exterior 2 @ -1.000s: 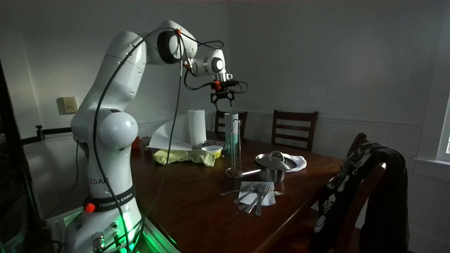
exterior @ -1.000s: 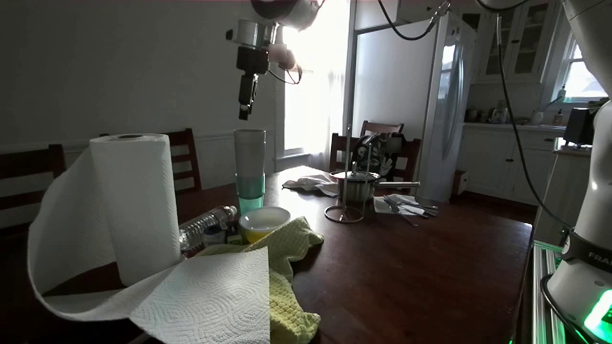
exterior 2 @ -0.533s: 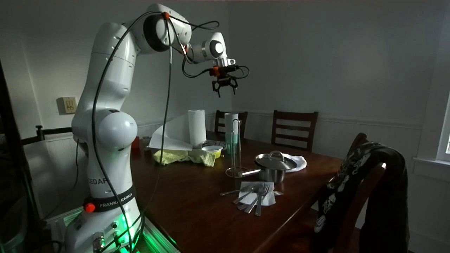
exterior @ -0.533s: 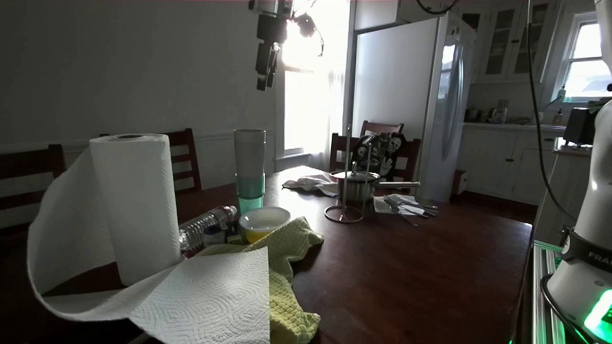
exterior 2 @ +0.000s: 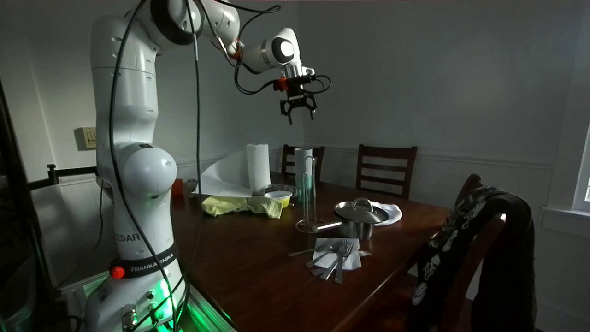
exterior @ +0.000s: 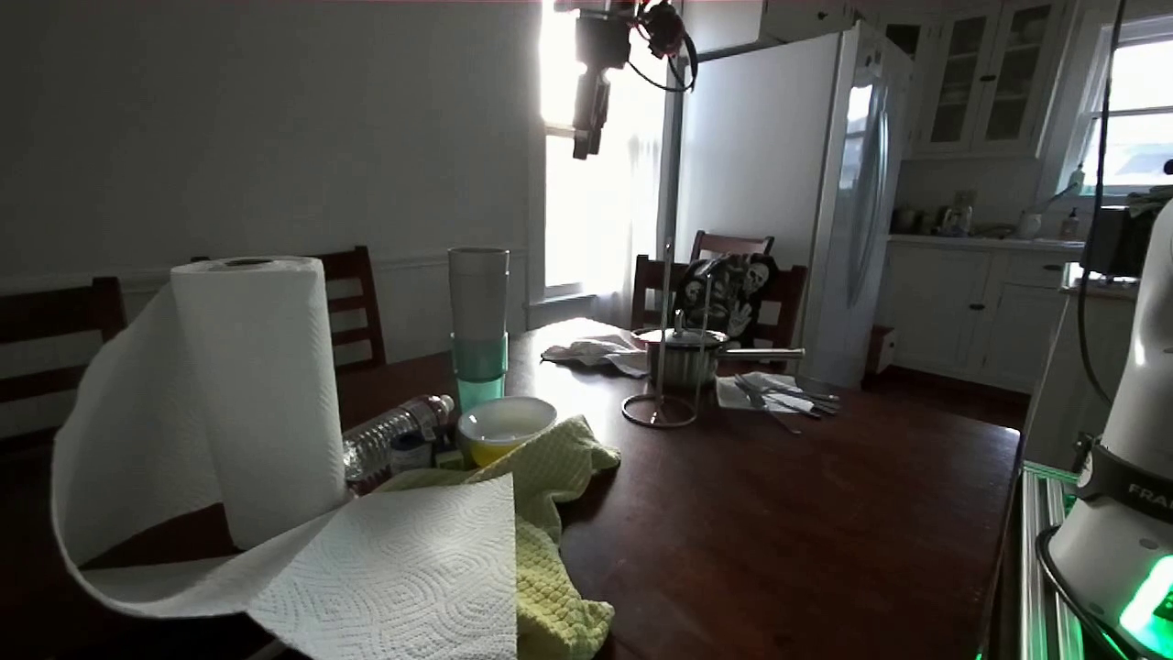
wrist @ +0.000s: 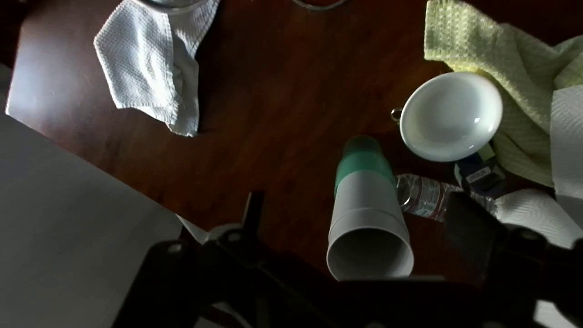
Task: Put the white cup in the green cup
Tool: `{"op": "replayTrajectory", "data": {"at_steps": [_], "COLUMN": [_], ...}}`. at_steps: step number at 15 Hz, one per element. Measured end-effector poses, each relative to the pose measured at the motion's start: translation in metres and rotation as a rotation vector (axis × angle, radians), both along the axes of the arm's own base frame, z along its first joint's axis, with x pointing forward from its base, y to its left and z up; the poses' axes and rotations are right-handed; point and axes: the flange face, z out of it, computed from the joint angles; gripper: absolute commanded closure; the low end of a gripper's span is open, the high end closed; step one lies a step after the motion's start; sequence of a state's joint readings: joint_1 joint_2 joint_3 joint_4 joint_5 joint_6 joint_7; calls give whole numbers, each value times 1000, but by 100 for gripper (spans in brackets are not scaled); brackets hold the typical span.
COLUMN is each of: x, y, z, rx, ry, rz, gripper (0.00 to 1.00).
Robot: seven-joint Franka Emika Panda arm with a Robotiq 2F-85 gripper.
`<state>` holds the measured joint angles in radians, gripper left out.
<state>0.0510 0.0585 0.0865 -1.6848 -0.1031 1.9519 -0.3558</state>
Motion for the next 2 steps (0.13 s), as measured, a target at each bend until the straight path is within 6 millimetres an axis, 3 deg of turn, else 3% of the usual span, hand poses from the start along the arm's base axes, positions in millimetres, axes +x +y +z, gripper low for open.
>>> {"op": "replayTrajectory", "data": {"at_steps": [2], "x": [-4], "y": [-1], "z": [0], "rx": [-2], "ry": [1], "rz": [-1], "gripper": [0]}}
